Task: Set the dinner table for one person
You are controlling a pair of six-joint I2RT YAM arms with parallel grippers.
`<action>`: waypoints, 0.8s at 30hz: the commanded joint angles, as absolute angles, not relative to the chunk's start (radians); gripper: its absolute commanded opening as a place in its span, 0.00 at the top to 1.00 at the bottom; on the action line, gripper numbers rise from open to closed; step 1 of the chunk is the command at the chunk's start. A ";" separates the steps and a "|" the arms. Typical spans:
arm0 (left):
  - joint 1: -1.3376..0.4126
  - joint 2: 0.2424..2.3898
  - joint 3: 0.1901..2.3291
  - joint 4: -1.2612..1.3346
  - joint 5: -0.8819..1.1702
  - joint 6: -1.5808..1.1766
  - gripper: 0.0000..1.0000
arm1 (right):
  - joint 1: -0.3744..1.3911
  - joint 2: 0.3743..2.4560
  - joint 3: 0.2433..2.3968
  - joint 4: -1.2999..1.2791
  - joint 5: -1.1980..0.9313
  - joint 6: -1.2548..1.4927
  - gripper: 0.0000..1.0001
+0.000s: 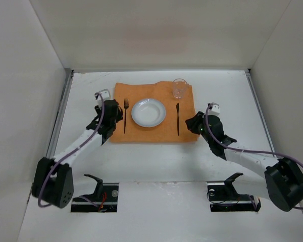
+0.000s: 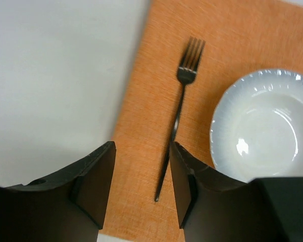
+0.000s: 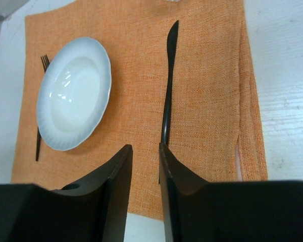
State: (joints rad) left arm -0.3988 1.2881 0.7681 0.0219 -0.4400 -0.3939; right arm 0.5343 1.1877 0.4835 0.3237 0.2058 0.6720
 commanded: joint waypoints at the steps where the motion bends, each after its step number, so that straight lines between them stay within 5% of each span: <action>1: -0.341 1.136 0.660 0.014 -0.472 -0.541 0.54 | 0.521 1.112 0.456 0.388 0.256 0.678 0.73; 5: -0.265 0.973 0.531 -0.029 -0.468 -0.655 0.52 | 0.489 1.020 0.396 0.416 0.333 0.702 0.76; 12: -0.214 0.856 0.419 -0.092 -0.508 -0.784 0.45 | 0.421 0.960 0.339 0.437 0.391 0.724 0.49; 24: -0.174 0.885 0.362 -0.006 -0.497 -0.842 0.45 | 0.400 1.064 0.348 0.451 0.417 0.721 0.45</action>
State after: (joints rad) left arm -0.1822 0.8703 0.3698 -0.0582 -0.4866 -0.8116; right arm 0.4057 1.0538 0.3443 0.3836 0.3870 0.7158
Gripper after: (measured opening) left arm 0.545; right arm 0.546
